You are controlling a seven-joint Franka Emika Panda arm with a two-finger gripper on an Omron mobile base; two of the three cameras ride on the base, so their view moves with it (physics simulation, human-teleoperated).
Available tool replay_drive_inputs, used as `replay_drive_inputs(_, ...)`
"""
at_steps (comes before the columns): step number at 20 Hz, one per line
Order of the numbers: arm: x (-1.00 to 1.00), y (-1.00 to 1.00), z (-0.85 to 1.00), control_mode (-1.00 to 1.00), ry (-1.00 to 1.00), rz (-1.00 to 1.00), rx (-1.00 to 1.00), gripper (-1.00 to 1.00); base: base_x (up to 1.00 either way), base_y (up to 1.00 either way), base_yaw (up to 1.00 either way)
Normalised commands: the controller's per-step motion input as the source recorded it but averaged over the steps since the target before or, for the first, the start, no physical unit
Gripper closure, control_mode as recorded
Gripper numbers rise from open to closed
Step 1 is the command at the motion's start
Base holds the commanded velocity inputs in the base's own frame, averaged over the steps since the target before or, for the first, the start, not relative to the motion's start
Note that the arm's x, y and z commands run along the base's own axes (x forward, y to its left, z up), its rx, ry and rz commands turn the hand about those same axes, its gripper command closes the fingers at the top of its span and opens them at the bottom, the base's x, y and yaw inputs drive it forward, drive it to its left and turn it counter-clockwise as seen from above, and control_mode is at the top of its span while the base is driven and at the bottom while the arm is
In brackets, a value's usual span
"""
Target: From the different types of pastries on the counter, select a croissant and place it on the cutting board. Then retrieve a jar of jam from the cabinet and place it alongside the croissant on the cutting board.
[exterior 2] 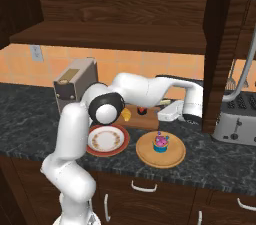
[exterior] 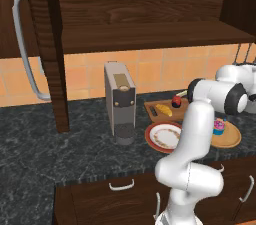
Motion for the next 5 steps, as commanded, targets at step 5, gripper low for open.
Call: replay_drive_inputs(5,-0.68,-0.03,0.19,-1.0,-0.26,0.0,0.08,-1.0,0.0,0.0,0.0)
